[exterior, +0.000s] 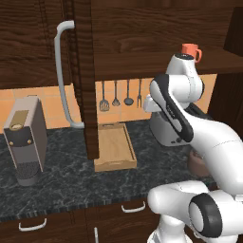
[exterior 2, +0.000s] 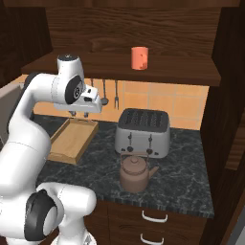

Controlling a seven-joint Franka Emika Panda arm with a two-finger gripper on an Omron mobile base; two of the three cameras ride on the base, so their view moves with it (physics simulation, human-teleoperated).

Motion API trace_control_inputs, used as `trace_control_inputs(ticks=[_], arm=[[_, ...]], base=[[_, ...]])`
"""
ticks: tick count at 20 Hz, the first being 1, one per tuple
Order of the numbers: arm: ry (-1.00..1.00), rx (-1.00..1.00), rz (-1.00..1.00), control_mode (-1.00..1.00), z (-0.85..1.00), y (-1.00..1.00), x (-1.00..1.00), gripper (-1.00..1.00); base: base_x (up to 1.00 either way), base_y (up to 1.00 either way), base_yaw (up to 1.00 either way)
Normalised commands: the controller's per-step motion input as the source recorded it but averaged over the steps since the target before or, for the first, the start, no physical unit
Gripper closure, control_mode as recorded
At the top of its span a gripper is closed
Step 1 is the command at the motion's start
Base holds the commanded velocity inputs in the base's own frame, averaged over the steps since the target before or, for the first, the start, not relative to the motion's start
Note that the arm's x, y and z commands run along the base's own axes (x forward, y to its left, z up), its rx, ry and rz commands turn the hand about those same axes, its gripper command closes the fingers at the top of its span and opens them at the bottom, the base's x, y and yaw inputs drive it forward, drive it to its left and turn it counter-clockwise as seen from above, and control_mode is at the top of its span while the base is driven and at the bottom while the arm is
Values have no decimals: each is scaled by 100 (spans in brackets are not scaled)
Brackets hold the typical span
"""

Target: Pick the kettle from the counter and place it on the tray. Then pick the mug from the cabinet and place it on the tray. Then close the cabinet doors.

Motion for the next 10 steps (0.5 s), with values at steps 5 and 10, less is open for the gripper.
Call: trace_control_inputs(ticks=[5, 10], arm=[[0, 1, -1, -100, -5, 0, -7, -100], [0, 10, -35, -100, -40, -40, -41, -100]], base=[[0, 0, 0], [0, 0, 0]])
